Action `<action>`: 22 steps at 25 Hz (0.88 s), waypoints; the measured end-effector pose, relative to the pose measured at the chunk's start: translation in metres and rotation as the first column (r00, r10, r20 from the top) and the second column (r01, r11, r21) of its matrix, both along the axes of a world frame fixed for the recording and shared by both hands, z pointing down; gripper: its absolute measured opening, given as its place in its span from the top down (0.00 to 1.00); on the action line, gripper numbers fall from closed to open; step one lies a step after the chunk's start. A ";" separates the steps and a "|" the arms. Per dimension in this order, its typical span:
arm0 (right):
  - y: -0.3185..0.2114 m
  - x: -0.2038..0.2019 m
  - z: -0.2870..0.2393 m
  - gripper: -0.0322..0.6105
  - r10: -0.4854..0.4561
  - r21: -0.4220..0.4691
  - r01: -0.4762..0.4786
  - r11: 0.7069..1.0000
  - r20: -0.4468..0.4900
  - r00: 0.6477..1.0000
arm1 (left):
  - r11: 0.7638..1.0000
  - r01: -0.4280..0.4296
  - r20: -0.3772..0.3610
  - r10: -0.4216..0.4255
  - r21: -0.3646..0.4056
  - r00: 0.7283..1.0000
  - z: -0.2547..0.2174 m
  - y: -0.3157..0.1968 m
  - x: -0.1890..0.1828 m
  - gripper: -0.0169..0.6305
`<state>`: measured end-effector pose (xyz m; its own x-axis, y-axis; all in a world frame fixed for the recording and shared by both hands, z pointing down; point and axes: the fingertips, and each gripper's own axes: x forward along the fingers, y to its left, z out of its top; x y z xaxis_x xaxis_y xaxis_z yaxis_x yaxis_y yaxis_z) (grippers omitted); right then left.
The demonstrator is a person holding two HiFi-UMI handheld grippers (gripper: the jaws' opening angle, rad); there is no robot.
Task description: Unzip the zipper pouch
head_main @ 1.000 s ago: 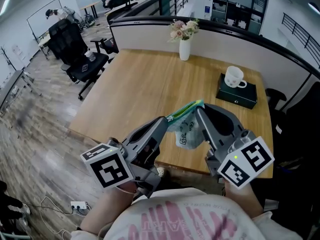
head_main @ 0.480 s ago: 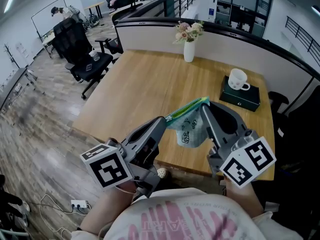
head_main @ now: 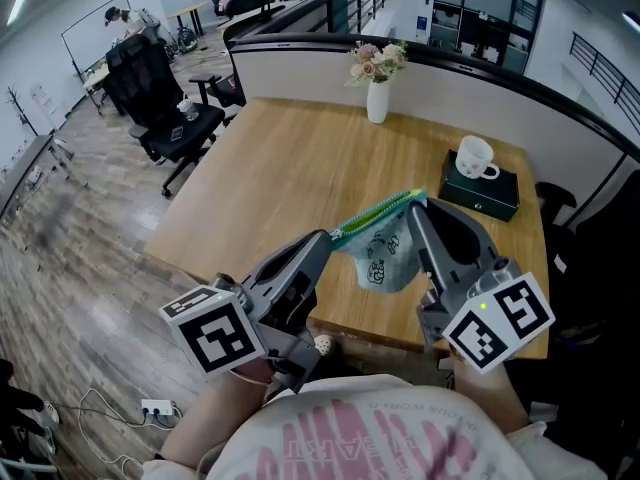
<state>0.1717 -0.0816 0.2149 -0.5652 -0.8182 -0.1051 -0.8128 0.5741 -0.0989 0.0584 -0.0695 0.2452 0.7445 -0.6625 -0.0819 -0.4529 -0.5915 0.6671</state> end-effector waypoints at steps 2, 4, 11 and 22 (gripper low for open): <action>-0.001 0.005 -0.002 0.93 0.012 -0.002 -0.012 1.000 0.010 1.000 | 1.000 0.013 -0.003 -0.013 -0.005 1.000 0.000 -0.001 -0.002 0.96; -0.002 0.009 -0.004 0.93 0.017 -0.004 -0.017 1.000 0.012 1.000 | 1.000 0.018 -0.003 -0.018 -0.008 1.000 -0.001 0.000 -0.002 0.96; -0.003 0.015 -0.003 0.93 0.021 -0.009 -0.021 1.000 0.036 0.999 | 0.999 0.033 -0.008 -0.033 -0.010 0.999 0.000 0.000 -0.004 0.96; -0.007 0.026 -0.004 0.93 0.052 -0.006 -0.052 0.999 0.052 0.997 | 0.998 0.059 -0.013 -0.060 -0.019 0.998 0.004 -0.004 -0.010 0.97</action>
